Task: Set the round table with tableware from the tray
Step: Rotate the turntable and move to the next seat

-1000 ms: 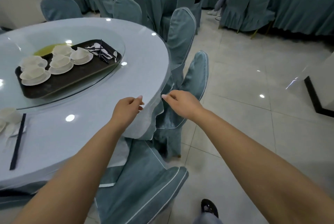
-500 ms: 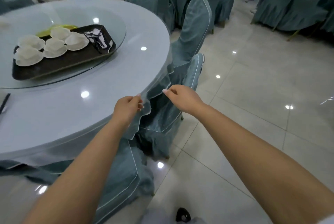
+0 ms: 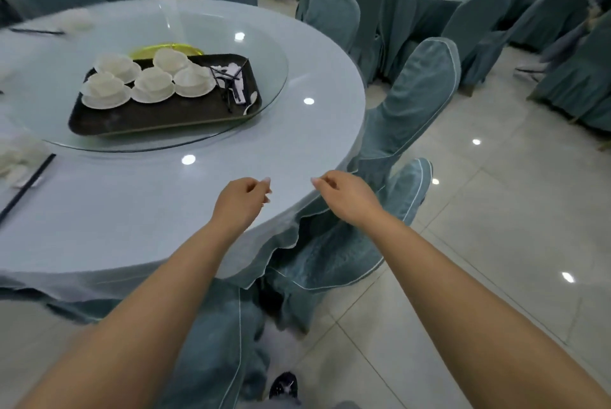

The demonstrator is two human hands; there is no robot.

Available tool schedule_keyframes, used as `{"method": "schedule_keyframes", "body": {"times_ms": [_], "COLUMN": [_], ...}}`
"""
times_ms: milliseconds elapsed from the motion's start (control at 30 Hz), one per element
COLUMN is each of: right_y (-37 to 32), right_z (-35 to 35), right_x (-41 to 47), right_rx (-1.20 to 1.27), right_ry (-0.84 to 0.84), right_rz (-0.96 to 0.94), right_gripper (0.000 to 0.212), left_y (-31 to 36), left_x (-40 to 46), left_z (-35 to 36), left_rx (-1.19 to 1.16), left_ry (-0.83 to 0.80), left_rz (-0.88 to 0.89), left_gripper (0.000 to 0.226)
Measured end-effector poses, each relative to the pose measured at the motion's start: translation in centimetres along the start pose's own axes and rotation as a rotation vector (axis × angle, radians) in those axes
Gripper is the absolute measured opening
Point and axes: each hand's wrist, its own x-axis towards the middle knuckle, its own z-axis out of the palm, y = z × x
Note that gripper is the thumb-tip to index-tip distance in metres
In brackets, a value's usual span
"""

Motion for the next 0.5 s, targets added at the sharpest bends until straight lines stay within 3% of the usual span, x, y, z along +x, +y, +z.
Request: {"method": "schedule_keyframes", "body": {"times_ms": [500], "right_y": [-4.1], "right_z": [3.3], "right_x": [12.8], "right_rx": [-0.046], "right_ry": [-0.262], "right_rz": [-0.239], "right_gripper": [0.037], "left_y": [-1.2], "left_x": [5.3], "left_z": [-4.5], "left_rx": [0.091], "left_ry": [0.230], "left_rz": [-0.150], "left_gripper": [0.039]}}
